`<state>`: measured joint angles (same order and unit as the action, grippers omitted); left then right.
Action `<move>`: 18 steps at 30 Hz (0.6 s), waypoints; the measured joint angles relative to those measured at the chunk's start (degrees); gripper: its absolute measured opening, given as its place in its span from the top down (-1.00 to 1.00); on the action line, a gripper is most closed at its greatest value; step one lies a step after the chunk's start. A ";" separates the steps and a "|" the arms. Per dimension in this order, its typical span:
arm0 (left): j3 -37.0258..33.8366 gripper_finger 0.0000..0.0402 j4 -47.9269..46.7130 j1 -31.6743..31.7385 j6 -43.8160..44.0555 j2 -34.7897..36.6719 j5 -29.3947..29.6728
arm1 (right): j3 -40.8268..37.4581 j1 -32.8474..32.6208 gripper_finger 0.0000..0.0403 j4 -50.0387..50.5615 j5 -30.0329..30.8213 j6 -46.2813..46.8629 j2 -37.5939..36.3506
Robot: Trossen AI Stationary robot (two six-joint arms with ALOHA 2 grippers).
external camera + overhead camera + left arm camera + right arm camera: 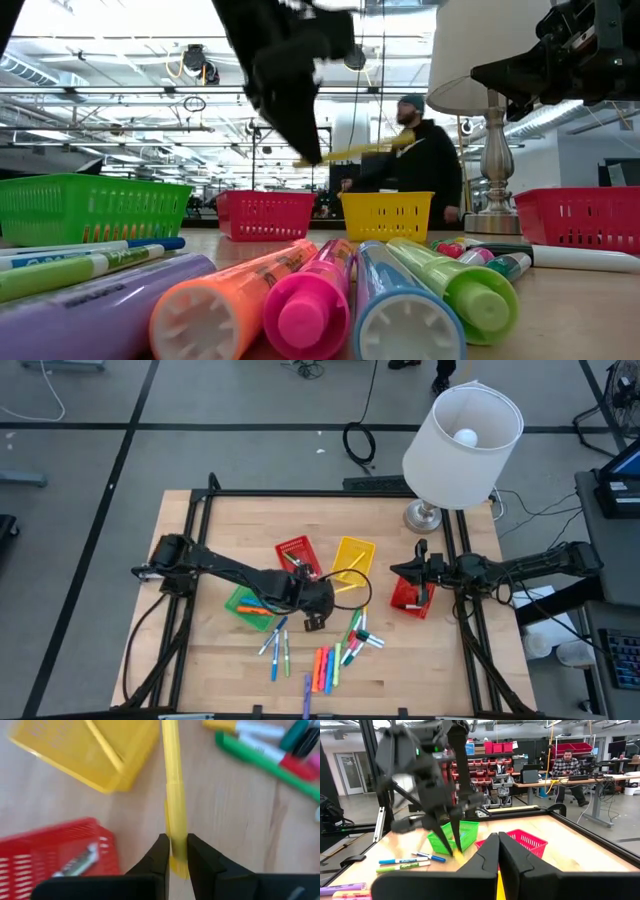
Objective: Pick & Place Markers
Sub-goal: Put the yellow pen into the yellow bin
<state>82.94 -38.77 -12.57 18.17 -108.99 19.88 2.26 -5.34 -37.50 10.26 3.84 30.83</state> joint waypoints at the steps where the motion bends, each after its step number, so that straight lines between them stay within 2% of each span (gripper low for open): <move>1: 0.00 0.78 -0.12 -0.25 0.00 1.17 0.74 | 0.01 0.00 1.00 0.01 0.00 0.00 -0.01; 11: 0.11 0.78 -0.04 -0.67 0.28 14.80 6.12 | 0.01 0.00 1.00 0.02 0.02 0.00 0.00; 18: 0.20 0.78 -0.10 2.03 3.44 16.66 5.47 | 0.01 0.00 1.00 0.00 0.07 0.00 0.00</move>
<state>83.13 -38.87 -10.54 21.61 -92.33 25.35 2.28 -5.34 -37.50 10.33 3.84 30.83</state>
